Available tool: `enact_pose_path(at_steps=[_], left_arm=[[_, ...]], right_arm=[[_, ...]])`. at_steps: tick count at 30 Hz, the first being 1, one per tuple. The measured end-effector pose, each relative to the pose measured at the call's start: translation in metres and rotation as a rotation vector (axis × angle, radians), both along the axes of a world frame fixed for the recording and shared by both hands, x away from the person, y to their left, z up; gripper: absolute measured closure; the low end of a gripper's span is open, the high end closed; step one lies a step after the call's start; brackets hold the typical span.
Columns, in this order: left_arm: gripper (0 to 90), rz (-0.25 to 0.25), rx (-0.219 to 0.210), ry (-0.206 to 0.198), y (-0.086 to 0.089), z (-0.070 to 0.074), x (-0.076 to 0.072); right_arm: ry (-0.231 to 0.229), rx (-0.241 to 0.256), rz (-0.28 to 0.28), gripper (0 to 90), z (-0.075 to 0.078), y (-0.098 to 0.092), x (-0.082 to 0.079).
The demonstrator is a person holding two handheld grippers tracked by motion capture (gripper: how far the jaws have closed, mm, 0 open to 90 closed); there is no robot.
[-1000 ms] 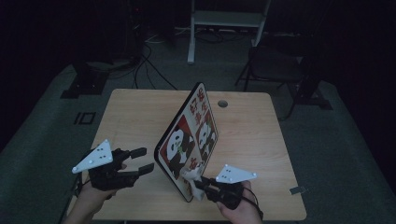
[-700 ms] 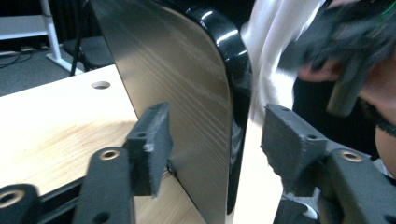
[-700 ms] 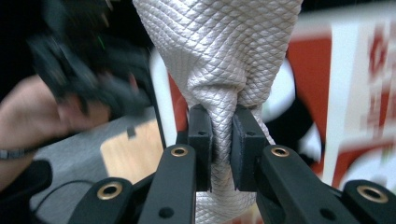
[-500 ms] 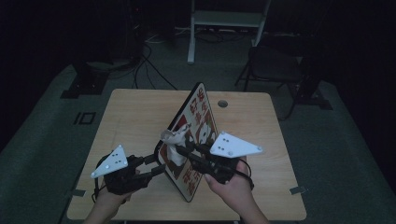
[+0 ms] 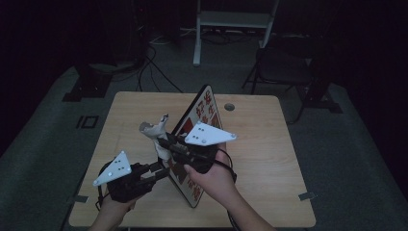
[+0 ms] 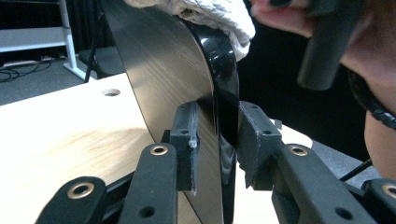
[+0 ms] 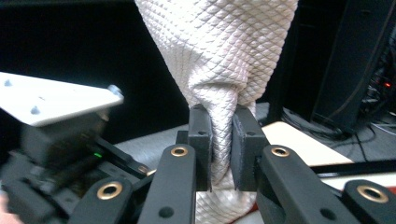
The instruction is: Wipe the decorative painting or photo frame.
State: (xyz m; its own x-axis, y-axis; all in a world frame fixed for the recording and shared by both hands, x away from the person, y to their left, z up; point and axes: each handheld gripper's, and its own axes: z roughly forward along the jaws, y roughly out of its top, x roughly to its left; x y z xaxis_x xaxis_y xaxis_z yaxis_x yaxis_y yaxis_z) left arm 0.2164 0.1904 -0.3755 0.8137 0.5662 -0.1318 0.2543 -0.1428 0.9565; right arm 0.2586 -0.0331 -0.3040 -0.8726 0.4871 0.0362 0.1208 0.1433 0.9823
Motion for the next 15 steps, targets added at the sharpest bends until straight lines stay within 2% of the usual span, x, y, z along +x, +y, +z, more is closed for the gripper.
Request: enact_pose_path(at_steps=[2, 7, 15], left_arm=[[70.4, 0.001, 0.007, -0.002, 0.000, 0.000, 0.000], [70.5, 0.009, 0.010, -0.007, 0.000, 0.001, 0.000], [70.6, 0.005, 0.012, -0.009, 0.000, 0.001, 0.001]], right_arm=[[0.013, 0.011, 0.004, 80.5, -0.003, 0.000, 0.003], [-0.005, -0.023, -0.018, 80.8, -0.001, 0.002, 0.008], [-0.002, -0.030, -0.052, 80.8, -0.001, -0.004, 0.023]])
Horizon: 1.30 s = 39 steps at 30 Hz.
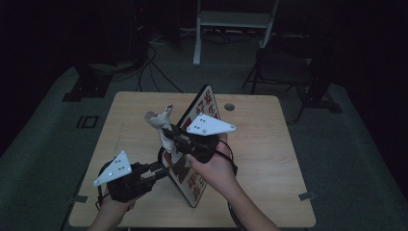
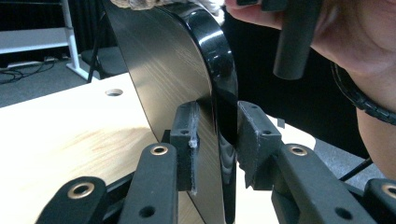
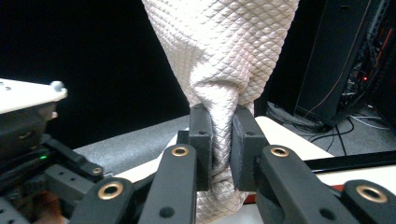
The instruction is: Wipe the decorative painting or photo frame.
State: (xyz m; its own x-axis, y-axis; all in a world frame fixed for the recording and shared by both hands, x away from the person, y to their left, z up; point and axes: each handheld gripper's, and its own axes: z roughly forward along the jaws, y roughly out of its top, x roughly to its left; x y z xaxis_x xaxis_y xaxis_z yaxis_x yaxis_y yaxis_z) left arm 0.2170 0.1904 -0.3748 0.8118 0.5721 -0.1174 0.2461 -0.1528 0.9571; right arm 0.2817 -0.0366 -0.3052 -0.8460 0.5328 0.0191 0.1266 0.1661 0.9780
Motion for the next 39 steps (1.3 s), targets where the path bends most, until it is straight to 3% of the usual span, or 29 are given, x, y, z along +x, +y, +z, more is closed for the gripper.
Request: enact_pose_path(at_steps=[39], left_arm=[[70.4, -0.005, 0.012, -0.005, -0.001, 0.001, 0.000]], right_arm=[[0.051, -0.057, -0.225, 80.8, 0.009, -0.027, 0.090]])
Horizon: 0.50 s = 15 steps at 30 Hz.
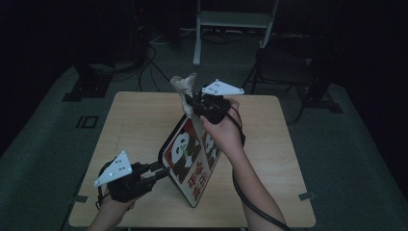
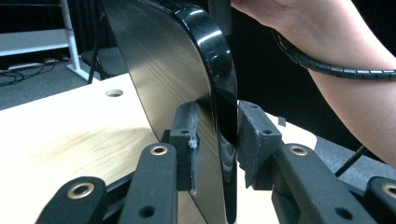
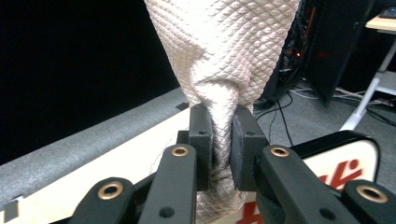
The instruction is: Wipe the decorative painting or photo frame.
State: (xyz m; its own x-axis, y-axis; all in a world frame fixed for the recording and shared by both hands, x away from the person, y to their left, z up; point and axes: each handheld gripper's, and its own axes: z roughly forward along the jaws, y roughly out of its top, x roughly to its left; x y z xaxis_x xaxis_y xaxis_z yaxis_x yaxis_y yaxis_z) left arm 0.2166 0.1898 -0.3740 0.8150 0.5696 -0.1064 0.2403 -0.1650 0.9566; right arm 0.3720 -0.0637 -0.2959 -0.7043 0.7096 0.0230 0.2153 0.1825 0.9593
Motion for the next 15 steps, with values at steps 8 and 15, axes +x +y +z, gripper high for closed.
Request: enact_pose_path(at_steps=[8, 15], left_arm=[[70.4, -0.001, -0.001, -0.001, 0.000, 0.000, 0.000], [70.4, 0.002, 0.002, -0.003, 0.000, 0.000, 0.000]], right_arm=[[0.028, 0.012, -0.031, 80.7, 0.001, -0.006, 0.018], [0.038, -0.009, -0.058, 80.7, 0.004, -0.010, 0.031]])
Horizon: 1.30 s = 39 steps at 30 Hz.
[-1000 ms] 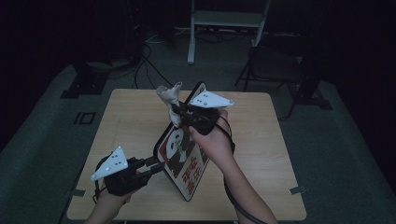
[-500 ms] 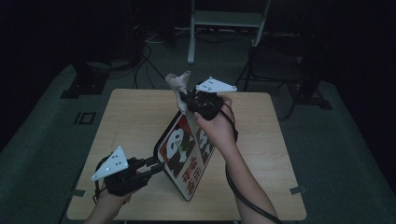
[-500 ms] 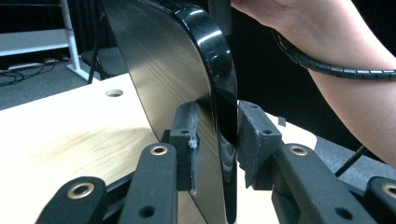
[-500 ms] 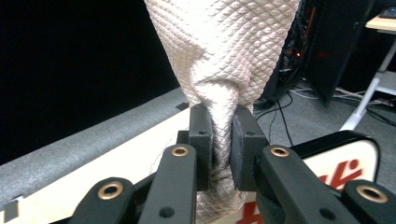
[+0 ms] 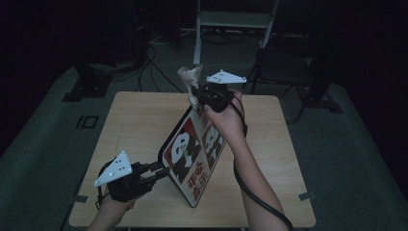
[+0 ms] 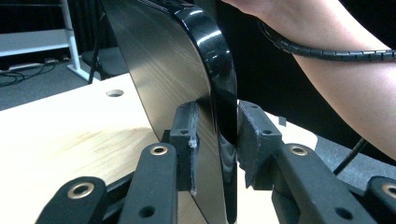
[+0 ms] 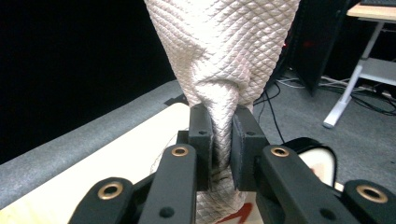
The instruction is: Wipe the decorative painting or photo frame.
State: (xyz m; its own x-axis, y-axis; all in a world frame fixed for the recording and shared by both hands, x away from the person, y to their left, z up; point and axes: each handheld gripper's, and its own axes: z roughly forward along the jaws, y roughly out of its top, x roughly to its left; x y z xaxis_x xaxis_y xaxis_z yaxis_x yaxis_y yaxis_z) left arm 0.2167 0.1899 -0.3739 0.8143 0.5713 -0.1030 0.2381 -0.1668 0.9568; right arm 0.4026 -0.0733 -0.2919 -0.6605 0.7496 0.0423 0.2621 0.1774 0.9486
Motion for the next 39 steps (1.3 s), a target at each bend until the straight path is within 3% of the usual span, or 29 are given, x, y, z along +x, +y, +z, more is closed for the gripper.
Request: enact_pose_path(at_steps=[13, 20, 37, 39], left_arm=[[70.3, 0.001, 0.008, -0.005, 0.000, 0.000, 0.000], [70.4, 0.004, 0.014, -0.010, 0.001, 0.001, 0.000], [71.8, -0.001, 0.002, 0.000, 0.004, 0.001, 0.005], [71.8, 0.000, 0.001, 0.003, 0.004, 0.001, 0.005]], right_arm=[[0.026, -0.014, -0.061, 80.7, 0.003, -0.004, 0.026], [0.029, -0.012, -0.079, 80.6, 0.003, -0.007, 0.032], [0.014, -0.025, -0.160, 80.5, 0.005, -0.022, 0.034], [0.025, 0.000, -0.166, 80.6, 0.005, -0.027, 0.034]])
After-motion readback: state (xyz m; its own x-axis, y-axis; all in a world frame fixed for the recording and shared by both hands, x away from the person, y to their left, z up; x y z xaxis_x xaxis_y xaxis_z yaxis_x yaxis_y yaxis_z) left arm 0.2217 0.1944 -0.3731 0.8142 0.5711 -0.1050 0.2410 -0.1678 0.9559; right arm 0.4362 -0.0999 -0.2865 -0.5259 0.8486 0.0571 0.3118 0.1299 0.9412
